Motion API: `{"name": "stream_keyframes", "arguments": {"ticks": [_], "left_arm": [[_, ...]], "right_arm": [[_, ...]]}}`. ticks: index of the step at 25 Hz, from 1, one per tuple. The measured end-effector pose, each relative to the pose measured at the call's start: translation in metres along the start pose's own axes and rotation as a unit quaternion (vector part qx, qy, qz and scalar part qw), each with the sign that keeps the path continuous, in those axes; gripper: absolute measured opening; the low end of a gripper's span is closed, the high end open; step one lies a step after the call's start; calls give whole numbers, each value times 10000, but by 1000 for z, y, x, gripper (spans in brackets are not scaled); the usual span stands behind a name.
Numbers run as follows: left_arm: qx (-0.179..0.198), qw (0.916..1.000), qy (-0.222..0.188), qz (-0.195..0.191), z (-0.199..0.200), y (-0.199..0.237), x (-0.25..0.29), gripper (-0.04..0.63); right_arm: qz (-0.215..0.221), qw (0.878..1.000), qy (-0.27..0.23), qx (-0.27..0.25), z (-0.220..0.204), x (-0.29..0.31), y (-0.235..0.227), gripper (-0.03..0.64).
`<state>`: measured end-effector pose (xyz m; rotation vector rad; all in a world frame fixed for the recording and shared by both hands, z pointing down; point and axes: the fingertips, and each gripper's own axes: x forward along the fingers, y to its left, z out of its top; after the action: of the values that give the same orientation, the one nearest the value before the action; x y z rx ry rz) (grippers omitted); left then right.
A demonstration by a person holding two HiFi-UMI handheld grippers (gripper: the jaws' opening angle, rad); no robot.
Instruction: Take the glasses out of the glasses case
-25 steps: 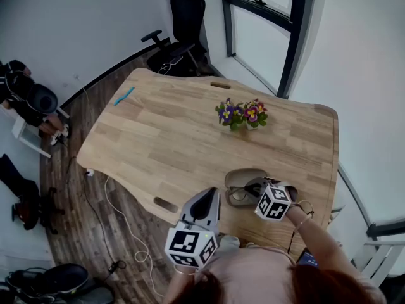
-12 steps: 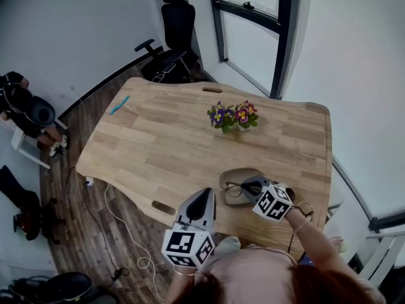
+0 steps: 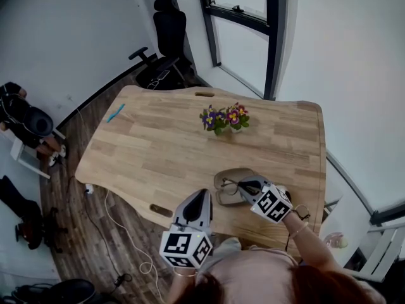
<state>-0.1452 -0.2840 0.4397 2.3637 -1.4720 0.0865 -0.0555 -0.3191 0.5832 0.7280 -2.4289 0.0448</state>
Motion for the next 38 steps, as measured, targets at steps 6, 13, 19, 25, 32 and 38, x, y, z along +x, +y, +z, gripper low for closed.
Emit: {"name": "stream_keyframes", "arguments": {"ticks": [6, 13, 19, 25, 32, 38], "left_arm": [[-4, 10000, -52, 26, 0, -8, -5, 0], [14, 9999, -89, 89, 0, -17, -12, 0], [8, 9998, -143, 153, 0, -23, -20, 0], [30, 9996, -193, 199, 0, -31, -28, 0], [69, 9995, -250, 176, 2, -42, -35, 0], [113, 9993, -316, 153, 6, -49, -40, 0]], "right_arm": [[-184, 9985, -309, 403, 5, -17, -3, 13], [-376, 9924, -774, 880, 15, -40, -8, 13], [-488, 9844, -1183, 1205, 20, -61, -8, 14], [-574, 9770, -1525, 1377, 23, -84, -7, 14], [-647, 9649, -2002, 1570, 33, -110, -5, 12], [-652, 9508, -2433, 1802, 41, -133, -3, 12]]}}
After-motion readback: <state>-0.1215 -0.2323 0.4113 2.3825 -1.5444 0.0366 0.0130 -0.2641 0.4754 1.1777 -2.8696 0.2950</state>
